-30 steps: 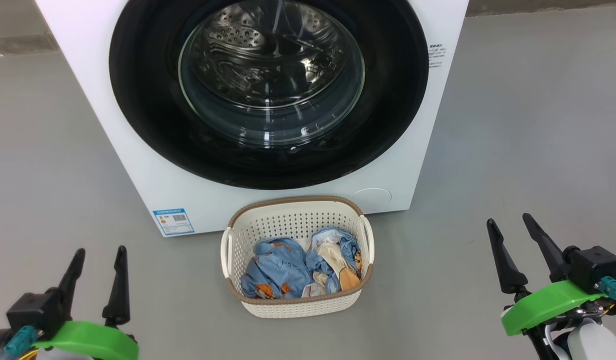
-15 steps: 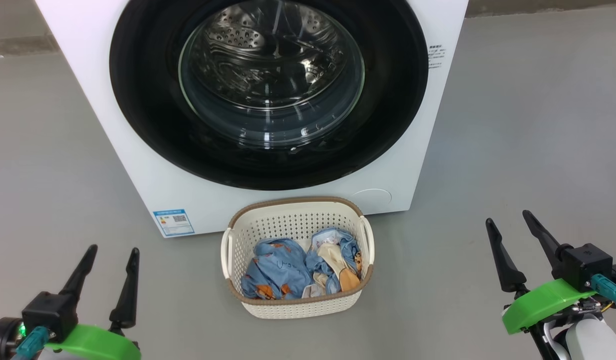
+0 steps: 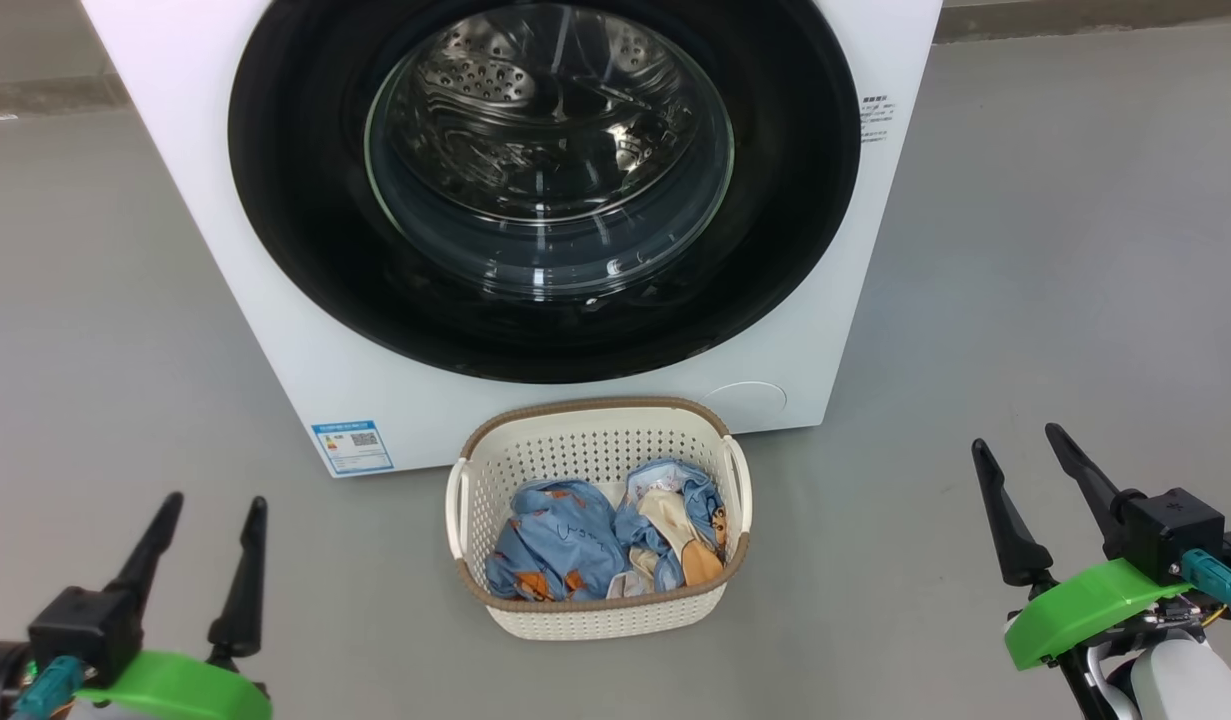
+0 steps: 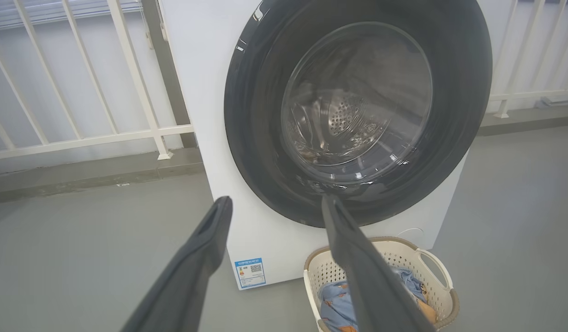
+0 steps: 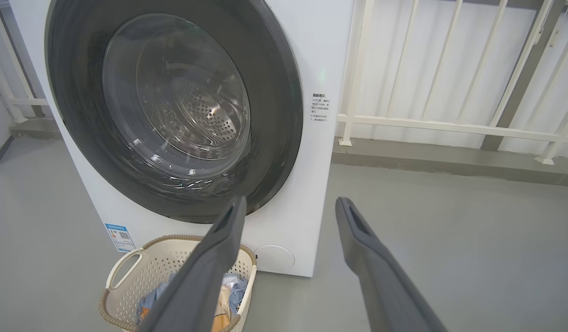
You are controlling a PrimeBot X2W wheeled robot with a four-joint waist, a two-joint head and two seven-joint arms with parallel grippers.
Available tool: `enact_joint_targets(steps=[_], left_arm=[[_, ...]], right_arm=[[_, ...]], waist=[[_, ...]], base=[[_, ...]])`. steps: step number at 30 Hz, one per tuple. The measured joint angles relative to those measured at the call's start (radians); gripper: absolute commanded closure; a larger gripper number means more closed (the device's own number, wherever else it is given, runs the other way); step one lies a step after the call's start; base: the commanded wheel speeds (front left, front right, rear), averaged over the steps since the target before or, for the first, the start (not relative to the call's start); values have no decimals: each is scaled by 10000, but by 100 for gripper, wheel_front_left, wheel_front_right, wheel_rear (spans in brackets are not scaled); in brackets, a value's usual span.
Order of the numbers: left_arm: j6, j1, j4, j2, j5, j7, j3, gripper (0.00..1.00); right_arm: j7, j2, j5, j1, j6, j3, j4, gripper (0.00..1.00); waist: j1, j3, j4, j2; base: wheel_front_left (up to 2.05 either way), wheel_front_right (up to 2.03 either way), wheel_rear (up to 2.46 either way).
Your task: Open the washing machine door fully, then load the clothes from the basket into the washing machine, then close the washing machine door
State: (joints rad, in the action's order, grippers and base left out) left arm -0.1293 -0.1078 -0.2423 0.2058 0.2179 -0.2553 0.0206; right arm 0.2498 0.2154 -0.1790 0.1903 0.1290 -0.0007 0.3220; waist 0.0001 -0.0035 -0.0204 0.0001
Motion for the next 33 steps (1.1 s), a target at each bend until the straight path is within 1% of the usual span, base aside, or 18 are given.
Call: enact_joint_targets(steps=[3, 12, 17, 23, 33], left_arm=[[0, -7, -144, 12, 0, 0, -146, 0], [0, -45, -320, 40, -31, 0, -146, 0], [0, -117, -420, 65, -69, 0, -134, 0], [0, -251, -393, 54, -86, -2, -217, 0], [0, -407, -389, 10, -10, -2, -217, 0]], right_arm=[[0, -2, 0, 0, 0, -8, -21, 0], [0, -2, 2, 0, 2, -17, -59, 0], [0, -13, 4, 0, 2, -40, -84, 0], [0, -88, 6, 0, 2, -84, -102, 0], [0, -167, 13, 0, 2, -217, -138, 0]], waist=[[0, 5, 5, 0], [0, 39, 10, 0], [0, 91, 9, 0], [0, 160, 38, 0], [0, 403, 119, 0]], base=[[0, 0, 0], [1, 1, -2], [32, 32, -64], [75, 75, -150], [117, 117, -234]])
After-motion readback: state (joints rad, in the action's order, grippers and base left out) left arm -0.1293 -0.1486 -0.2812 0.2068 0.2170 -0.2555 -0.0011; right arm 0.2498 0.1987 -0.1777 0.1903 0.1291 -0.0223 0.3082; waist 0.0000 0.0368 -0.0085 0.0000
